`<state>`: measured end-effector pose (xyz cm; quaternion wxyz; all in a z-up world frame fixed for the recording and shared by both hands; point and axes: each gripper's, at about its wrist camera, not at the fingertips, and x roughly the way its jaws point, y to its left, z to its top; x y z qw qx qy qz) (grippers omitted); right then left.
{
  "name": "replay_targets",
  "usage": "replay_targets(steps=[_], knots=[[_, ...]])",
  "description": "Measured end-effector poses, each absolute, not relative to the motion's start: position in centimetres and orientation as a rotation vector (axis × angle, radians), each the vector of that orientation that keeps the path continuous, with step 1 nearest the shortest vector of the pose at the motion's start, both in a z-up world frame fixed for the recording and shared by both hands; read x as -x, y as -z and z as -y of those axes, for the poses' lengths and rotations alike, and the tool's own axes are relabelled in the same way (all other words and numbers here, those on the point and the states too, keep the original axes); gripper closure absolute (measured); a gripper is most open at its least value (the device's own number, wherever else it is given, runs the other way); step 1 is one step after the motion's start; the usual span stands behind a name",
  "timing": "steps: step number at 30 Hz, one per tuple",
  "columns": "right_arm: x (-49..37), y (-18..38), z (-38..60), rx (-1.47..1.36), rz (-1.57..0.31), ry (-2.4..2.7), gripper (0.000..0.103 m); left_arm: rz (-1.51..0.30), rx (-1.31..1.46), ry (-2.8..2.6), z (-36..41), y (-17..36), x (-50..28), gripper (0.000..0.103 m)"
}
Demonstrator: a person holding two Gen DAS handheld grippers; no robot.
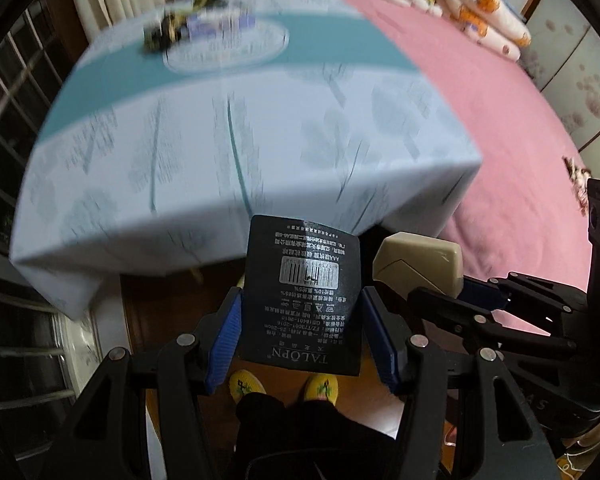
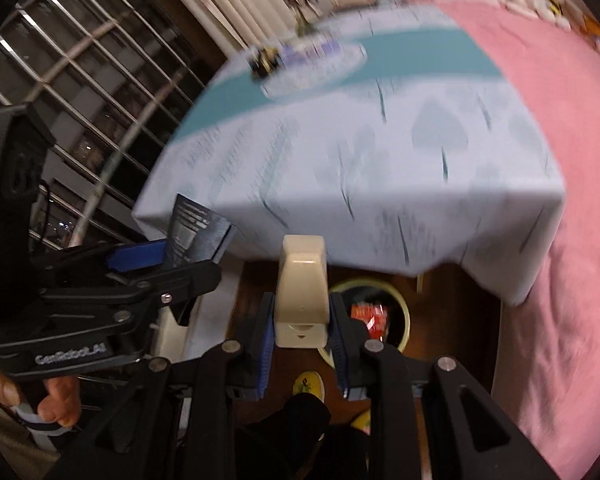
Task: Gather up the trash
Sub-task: 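Carry the packet and sponge block off the table toward the bin, then lower both tools over the bin and open them to drop packet and sponge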
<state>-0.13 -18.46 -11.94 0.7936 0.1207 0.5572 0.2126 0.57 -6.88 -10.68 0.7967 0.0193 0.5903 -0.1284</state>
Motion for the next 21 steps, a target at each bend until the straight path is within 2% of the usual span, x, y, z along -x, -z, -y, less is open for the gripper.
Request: replay_targets(steps=[11,21], knots=[[-0.8,27.7,16.5,-0.224,-1.367,-0.350,0.078,-1.366,-0.005,0.262,6.3,25.3,-2.2,0.046],[-3.0,36.7,14.9,-0.201,-1.437,-0.294,0.077,-1.370,-0.004,0.265,5.9,33.3,-4.4,0.043]])
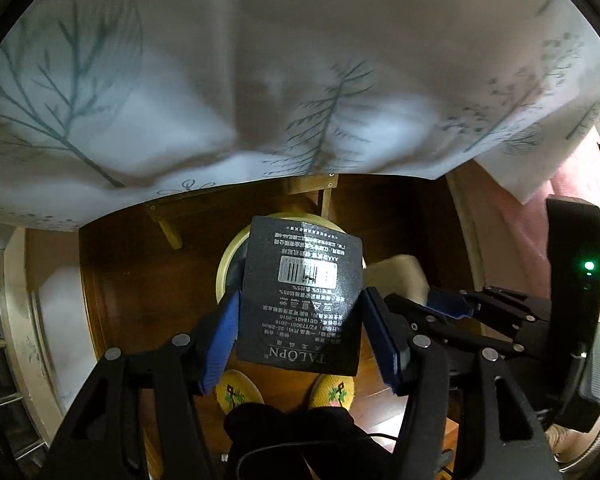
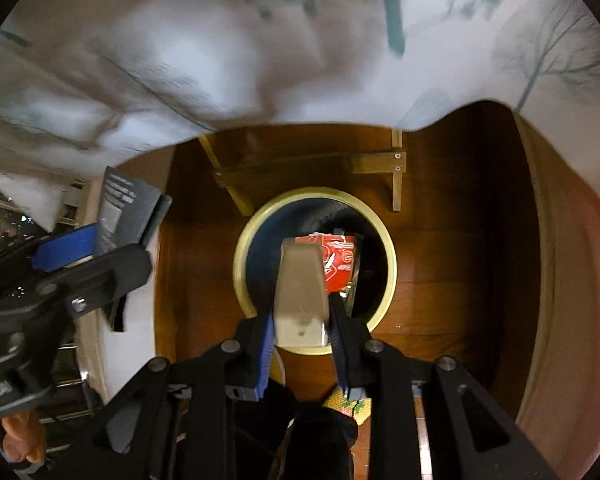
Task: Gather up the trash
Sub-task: 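Lower both tools over the bin and open them to drop packet and sponge, then raise both tools back toward the table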
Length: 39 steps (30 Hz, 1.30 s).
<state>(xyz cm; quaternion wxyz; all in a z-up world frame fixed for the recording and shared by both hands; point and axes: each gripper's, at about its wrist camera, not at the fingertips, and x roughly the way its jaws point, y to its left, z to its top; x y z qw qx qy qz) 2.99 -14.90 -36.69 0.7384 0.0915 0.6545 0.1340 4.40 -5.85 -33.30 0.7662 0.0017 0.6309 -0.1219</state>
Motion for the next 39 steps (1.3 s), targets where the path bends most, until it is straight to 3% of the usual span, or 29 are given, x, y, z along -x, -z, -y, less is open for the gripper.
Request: replay_targets(steps=[2,3,5,6,23,31,39], knots=[[-3.4,37.7,14.6,-0.201,-1.450,-0.289,0.075,-1.367,0.003,0.267,5.7,33.9,-4.6,0.041],[-3.5,37.9,14.4,-0.201,-1.453,-0.288,0.068,-1.367,0.002,0.260,5.6,34.2,-4.7,0.038],[-3.6,38.3,14.1,-0.196,-1.451,-0.286,0.056,-1.361,-0.009,0.242,5.6,34.5,-4.9,0.014],[-3.6,38.3,13.9,-0.193,-1.445,-0.288,0.055,-1.356,-0.010,0.236,5.5,34.4,-4.9,0.013],[-2.8,33.1,15.1,-0.195,-1.380,-0.258,0.055,-1.318,0.028,0.163,3.7,30.4,-4.6,0.007],[-2.1,25.8,16.4,-0.196,-1.330,-0.253,0.055,-1.267,0.059,0.146,3.3,22.2,-3.4,0.007],[-1.0,16.0,17.2,-0.196,-1.233,-0.299,0.055,-1.164,0.066,0.134,1.5,10.0,-1.5,0.007]])
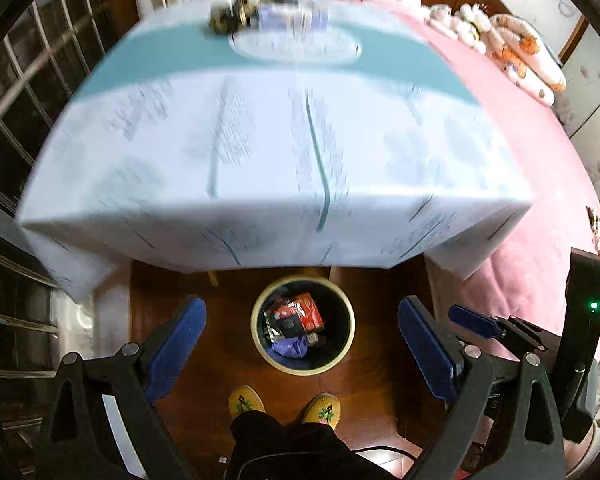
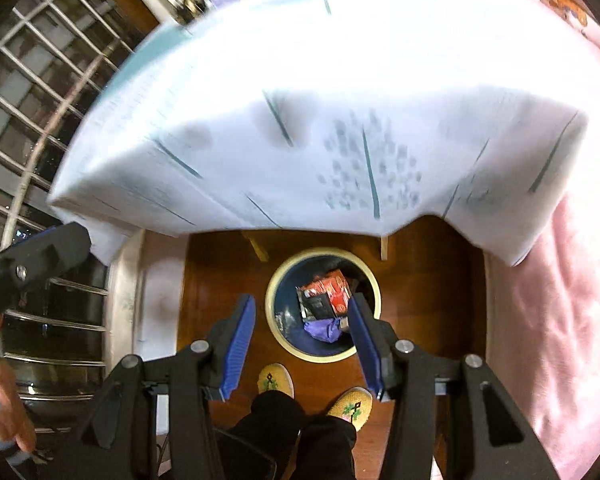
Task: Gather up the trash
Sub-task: 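Raise both tools back toward the table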
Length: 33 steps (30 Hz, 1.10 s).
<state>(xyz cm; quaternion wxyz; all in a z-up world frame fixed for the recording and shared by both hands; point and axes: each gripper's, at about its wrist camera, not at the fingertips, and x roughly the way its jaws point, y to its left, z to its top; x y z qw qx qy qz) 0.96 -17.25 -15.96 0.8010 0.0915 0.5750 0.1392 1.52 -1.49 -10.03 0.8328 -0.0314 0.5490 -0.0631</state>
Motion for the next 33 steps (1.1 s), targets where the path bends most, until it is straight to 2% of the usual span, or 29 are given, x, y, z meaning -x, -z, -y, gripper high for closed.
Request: replay_targets(steps=[8,15,24,33], knots=[[0.0,7.1,17.7,-0.154,-1.078,-0.358,0.055,-1.048,0.044,0.055,-0.4,0.4,-0.2,0.007],[-0.9,2.5,19.1,-0.148,-0.949,-0.356,0.055,-0.937,0.041,0.000,-1.3,-5.4,0.4,0.007],[-3.1,-2.2,18.9,-0.098,-0.829,-0.404,0.055,-0.847,0.048,-0.059,-1.4,-8.8,-0.4,0.007],[-6.7,-4.3,17.9,-0.092,-0.780,-0.411,0.055,-0.848,0.088,-0.047,-2.3,-8.8,-5.1,0.007]])
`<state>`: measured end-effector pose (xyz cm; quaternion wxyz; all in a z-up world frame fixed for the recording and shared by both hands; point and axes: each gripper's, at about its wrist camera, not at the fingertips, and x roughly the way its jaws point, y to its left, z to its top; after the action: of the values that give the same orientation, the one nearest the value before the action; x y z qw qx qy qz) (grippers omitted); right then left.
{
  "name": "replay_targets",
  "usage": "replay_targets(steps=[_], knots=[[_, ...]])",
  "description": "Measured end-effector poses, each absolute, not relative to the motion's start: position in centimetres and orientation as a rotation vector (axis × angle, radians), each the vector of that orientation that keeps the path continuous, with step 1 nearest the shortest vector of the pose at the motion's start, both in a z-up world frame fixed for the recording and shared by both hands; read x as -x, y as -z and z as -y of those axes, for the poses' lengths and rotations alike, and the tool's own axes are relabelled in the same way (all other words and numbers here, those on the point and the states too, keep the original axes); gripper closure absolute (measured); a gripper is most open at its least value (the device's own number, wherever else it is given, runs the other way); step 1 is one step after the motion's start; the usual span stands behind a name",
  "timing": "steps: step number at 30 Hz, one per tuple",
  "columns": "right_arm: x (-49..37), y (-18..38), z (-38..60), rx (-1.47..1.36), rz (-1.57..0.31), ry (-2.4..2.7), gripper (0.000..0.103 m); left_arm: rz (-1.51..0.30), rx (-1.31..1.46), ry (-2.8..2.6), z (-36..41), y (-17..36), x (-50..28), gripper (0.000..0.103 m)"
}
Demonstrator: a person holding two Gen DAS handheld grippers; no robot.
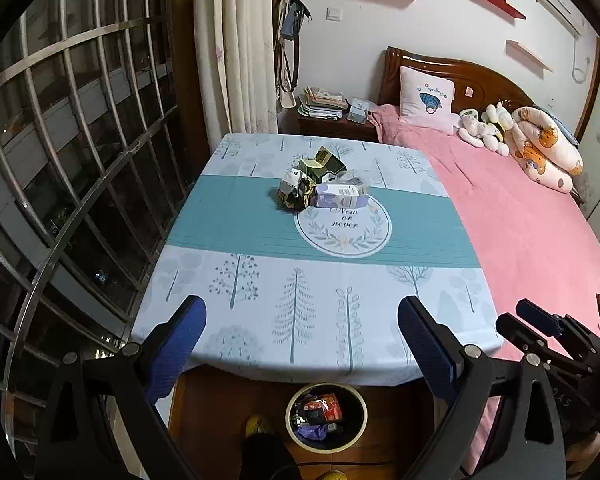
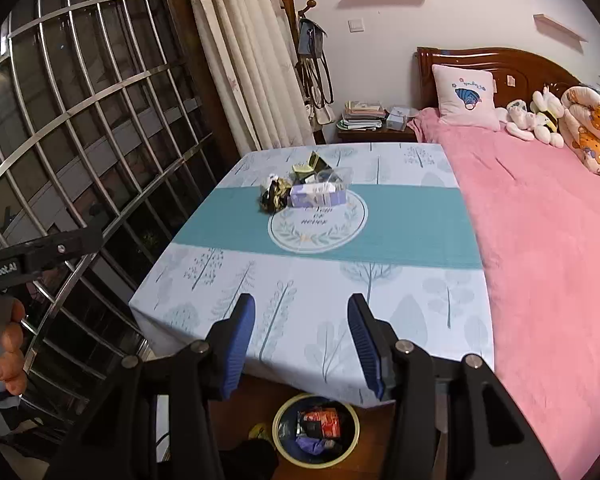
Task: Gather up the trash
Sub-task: 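Raise both tools back toward the table, then grasp the crumpled white snack wrapper with the left tool while the right tool grasps the white milk carton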
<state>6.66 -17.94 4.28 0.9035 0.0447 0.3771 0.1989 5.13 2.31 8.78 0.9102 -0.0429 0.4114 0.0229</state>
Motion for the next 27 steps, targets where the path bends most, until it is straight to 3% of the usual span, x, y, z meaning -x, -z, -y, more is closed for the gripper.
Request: replay_targets(steps=[19,27], knots=[[-23.3,-3.7,10.3,-0.210,-0.856,-0.147,0.055,-0.954,0.024,0.170,-8.8,-5.2,-27.0,0.007],[-29.7,-1.0,7.1,-0.269,-0.925,-0.048,0.055,-1.115,0.032,0.311,-10.1,0.4,-36.9,0.007]])
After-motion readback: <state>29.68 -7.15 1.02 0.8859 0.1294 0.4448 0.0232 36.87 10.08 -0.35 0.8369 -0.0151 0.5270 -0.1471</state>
